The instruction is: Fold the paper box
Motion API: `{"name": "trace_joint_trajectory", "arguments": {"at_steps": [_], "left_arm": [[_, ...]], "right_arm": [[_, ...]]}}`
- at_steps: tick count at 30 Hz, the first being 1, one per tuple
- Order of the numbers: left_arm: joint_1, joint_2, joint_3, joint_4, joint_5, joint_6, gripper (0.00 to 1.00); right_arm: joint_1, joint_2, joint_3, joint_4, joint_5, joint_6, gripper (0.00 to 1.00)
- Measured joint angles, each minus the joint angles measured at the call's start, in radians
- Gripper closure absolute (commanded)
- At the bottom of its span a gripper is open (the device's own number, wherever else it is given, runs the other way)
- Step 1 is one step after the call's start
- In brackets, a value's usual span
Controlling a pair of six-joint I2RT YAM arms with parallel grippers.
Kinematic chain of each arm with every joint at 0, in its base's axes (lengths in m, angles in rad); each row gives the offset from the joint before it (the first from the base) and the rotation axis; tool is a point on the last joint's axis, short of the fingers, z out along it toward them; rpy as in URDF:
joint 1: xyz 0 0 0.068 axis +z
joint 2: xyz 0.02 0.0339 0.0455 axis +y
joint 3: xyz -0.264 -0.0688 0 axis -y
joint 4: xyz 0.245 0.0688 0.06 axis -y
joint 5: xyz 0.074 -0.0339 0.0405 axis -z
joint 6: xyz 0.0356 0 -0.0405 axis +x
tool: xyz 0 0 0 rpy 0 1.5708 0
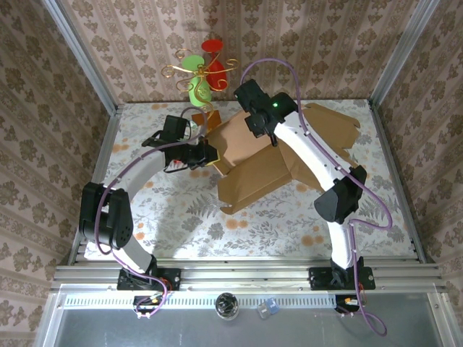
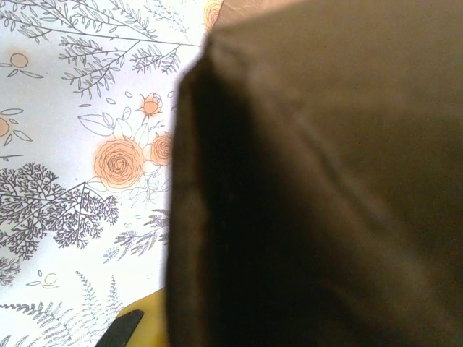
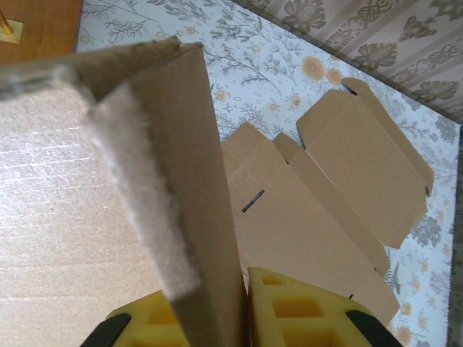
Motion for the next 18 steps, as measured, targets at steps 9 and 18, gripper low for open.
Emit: {"name": "trace_joint_trajectory", "arguments": {"at_steps": [9,18], "left_arm": [[-0.023,0.011,0.015,-0.004,-0.004,0.0,1.0],[-0.031,0.026,0.023,-0.004,-0.01,0.0,1.0]], "right_arm": [[0.021,0.053,0.024,-0.065,0.158,0.016,0.83],[0.047,0.066,0.024,-0.087,0.248,0.049,1.0]]}}
